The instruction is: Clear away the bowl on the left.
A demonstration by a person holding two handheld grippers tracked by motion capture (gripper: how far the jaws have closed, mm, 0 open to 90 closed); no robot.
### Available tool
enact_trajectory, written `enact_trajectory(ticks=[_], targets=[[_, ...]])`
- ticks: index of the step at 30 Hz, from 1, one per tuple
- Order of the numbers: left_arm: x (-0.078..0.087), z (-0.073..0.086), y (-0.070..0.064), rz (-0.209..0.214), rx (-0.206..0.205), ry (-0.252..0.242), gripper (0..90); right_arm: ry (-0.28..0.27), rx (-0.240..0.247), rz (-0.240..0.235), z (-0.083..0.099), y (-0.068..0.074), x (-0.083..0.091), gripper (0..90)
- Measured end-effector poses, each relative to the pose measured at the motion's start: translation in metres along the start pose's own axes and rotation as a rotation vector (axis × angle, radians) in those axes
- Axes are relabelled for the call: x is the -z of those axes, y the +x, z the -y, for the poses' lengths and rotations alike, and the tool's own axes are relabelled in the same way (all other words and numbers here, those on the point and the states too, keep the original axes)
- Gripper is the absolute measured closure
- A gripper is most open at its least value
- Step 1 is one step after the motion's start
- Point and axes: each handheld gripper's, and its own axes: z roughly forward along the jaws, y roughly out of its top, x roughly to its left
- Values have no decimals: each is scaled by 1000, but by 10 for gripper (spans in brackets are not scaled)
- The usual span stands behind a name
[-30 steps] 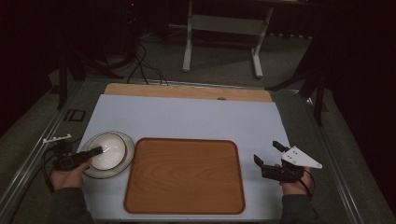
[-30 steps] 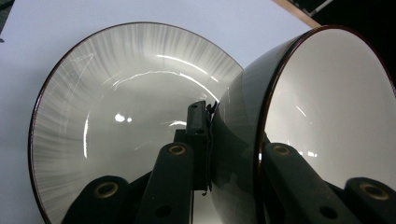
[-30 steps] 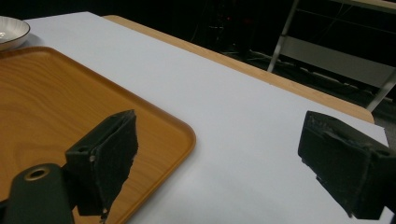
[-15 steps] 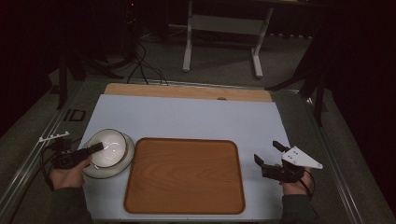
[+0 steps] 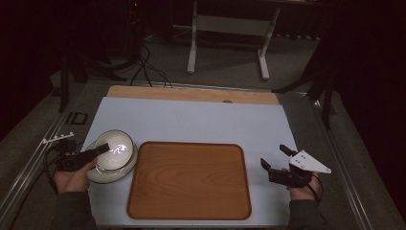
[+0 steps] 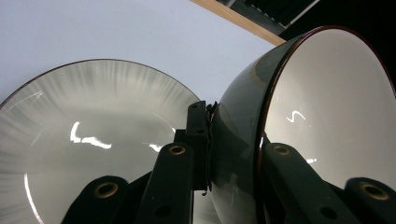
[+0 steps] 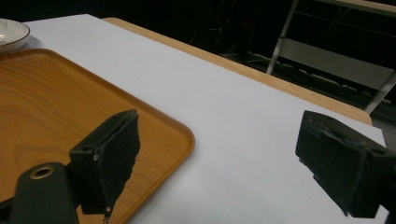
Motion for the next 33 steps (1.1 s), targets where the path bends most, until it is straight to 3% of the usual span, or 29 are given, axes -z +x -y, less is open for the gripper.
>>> enact_trajectory(ticks=[33], targets=[[-16,0,-40,39,-56,18,805,-5,-2,6,0,-1,1,132]])
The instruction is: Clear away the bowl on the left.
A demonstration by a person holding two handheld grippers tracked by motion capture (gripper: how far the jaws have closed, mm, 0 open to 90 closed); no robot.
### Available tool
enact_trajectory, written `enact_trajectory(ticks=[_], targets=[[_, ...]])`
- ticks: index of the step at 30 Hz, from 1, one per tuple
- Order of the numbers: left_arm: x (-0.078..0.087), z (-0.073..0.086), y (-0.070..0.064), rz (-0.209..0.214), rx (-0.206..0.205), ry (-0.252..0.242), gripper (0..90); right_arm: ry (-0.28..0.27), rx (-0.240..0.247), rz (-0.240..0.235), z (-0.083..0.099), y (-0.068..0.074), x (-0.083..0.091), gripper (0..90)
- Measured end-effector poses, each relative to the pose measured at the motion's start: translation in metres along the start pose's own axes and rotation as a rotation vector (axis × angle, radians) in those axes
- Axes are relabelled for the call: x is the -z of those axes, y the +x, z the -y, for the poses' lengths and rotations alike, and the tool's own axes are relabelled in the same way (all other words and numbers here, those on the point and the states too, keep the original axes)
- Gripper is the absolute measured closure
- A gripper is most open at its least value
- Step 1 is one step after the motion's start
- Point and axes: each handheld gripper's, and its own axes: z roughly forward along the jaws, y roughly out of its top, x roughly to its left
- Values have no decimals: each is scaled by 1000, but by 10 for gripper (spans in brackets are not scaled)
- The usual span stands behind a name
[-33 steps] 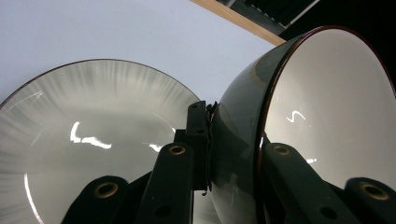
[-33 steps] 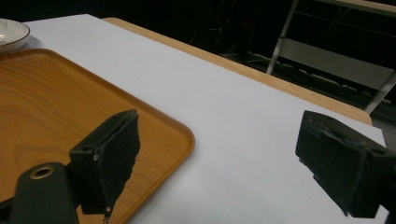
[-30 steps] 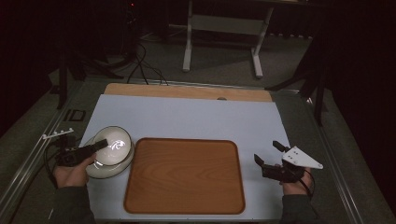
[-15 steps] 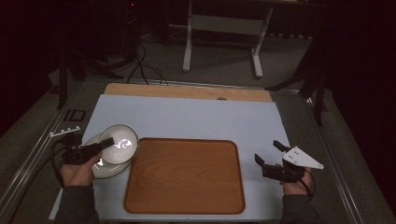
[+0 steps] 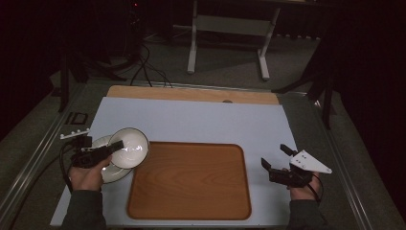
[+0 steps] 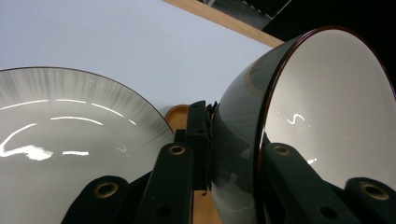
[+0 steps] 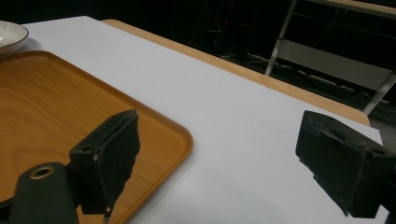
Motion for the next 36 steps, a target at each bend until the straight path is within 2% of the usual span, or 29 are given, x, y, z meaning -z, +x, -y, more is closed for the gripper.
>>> enact_trajectory(ticks=[13,25,36], targets=[[-8,1,-14,14,-25,9,805,-4,0,1,0,0,0,132],[-20,5,-29,22,-58,41,805,-6,-2,1,0,-1,1,131],[-26,8,-39,27,-71,44,805,-6,1,2,0,0,0,132]])
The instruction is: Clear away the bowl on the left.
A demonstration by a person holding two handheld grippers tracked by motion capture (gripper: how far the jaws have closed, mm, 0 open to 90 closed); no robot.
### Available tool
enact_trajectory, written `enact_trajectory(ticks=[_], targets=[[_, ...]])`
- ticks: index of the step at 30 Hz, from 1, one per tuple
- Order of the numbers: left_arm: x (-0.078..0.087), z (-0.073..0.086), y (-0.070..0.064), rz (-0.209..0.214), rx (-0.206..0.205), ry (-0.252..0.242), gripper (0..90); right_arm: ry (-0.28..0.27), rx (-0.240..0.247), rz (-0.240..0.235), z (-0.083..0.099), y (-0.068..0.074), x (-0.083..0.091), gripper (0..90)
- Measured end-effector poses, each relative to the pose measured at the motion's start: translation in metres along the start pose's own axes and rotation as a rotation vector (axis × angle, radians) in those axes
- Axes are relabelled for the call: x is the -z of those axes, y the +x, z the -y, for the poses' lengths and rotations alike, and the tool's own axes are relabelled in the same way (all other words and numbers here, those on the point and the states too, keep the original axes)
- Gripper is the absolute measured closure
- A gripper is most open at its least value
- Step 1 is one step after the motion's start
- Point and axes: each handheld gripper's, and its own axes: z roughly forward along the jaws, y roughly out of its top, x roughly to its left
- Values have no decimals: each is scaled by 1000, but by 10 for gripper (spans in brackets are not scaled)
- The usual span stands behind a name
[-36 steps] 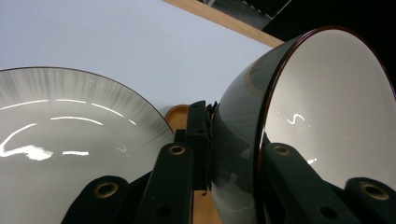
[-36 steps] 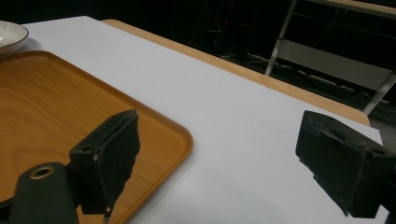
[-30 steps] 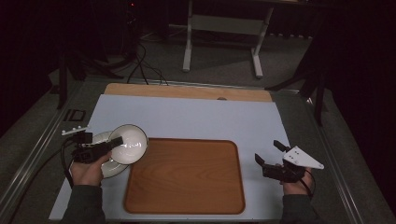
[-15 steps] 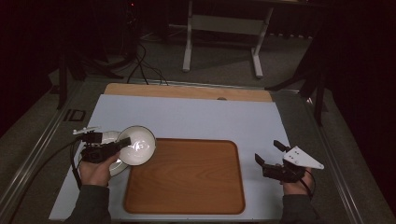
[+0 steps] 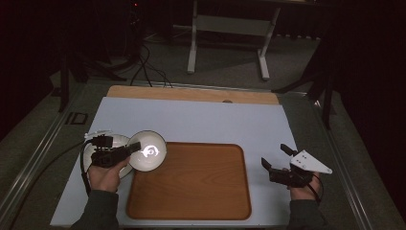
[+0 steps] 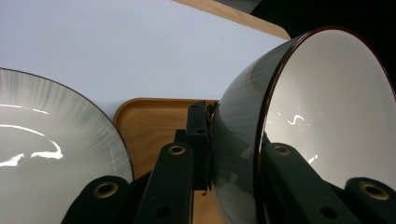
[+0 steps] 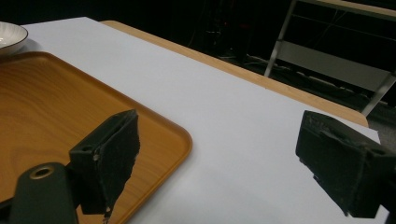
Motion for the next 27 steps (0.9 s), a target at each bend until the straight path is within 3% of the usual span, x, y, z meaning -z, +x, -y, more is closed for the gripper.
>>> enact_trajectory(ticks=[27], targets=[[-16,6,-21,6,-55,41,805,-3,-1,-1,0,0,0,132]])
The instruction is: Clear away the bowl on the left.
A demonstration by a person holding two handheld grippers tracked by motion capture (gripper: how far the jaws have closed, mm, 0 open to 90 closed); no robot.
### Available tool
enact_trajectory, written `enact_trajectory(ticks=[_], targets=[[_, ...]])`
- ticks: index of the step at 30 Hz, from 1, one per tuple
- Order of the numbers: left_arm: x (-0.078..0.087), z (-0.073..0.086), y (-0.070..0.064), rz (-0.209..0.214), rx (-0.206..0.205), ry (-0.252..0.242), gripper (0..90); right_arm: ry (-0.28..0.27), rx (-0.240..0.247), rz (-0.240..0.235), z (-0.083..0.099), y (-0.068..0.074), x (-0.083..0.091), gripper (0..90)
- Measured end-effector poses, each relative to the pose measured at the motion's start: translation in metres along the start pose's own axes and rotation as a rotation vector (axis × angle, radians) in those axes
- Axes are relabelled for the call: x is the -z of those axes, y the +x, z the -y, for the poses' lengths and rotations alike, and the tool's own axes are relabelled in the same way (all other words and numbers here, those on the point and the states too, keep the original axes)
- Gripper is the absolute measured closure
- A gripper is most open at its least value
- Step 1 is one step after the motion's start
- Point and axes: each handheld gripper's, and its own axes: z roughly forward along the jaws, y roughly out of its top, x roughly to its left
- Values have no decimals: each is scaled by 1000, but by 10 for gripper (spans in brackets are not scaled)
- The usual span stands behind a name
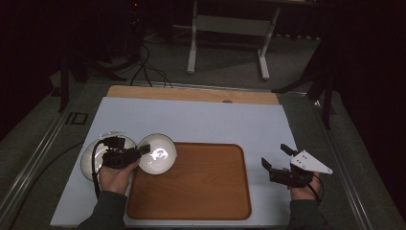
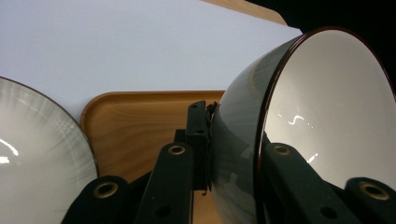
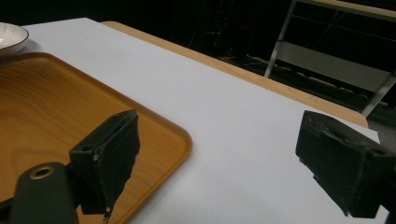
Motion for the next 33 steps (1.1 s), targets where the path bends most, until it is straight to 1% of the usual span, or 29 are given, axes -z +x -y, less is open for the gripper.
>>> enact_trajectory(ticks=[14,19,20,33], targets=[[-7,2,-9,6,-26,21,805,0,-1,0,0,0,0,131],[-10,3,-12,9,-29,26,805,0,-1,0,0,0,0,132],[-11,4,-13,10,-36,32,805,1,-1,0,0,0,0,132],[-17,7,-19,12,-51,49,805,0,0,0,0,0,0,131]])
